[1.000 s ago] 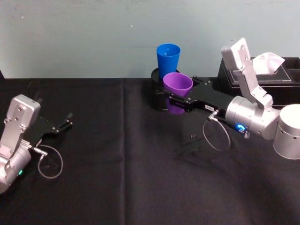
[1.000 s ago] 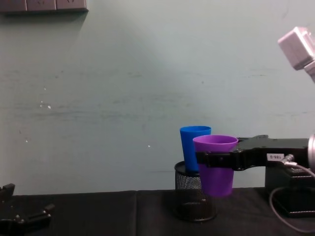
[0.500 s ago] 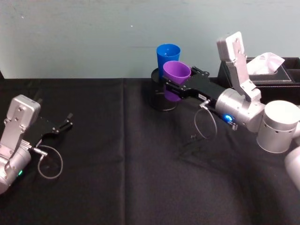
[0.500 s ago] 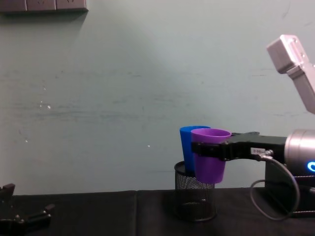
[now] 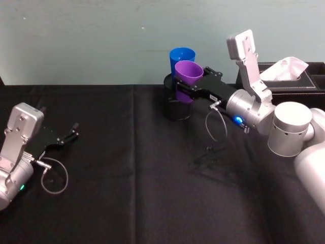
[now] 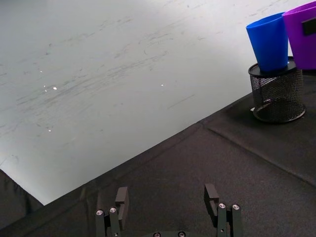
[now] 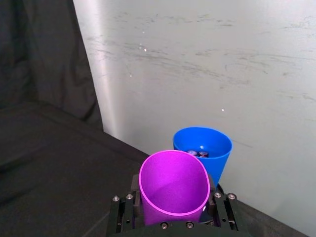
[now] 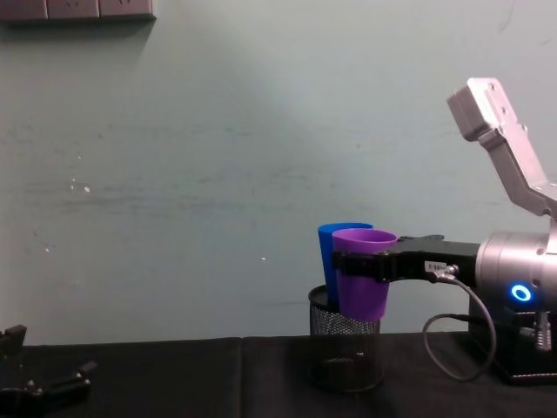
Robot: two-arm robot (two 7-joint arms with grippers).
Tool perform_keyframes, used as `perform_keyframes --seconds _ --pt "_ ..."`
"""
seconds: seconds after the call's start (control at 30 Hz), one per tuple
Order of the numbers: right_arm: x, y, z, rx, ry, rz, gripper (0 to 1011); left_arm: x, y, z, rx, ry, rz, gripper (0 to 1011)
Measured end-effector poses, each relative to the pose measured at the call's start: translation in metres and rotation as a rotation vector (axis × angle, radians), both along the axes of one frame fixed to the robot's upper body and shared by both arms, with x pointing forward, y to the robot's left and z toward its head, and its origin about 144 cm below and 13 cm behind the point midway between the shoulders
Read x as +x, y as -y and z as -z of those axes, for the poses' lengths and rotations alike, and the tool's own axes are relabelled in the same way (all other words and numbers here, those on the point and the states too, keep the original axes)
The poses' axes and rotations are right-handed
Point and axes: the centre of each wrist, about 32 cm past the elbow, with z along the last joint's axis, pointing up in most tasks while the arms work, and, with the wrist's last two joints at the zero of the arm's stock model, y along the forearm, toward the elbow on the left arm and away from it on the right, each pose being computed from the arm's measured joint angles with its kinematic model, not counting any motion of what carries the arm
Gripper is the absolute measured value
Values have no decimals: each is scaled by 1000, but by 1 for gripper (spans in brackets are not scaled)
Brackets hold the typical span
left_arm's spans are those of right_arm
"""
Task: Pick up one cup with a gripper and tap it against the other cup.
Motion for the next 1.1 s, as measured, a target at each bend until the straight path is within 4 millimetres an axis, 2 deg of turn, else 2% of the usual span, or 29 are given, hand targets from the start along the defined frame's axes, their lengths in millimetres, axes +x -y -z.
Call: perform_keyframes --seconds 0.63,1.1 --pt "22 -4 -6 4 2 -9 724 0 0 0 0 0 0 1000" --pt "25 -3 -9 11 3 -14 724 0 0 0 0 0 0 1000"
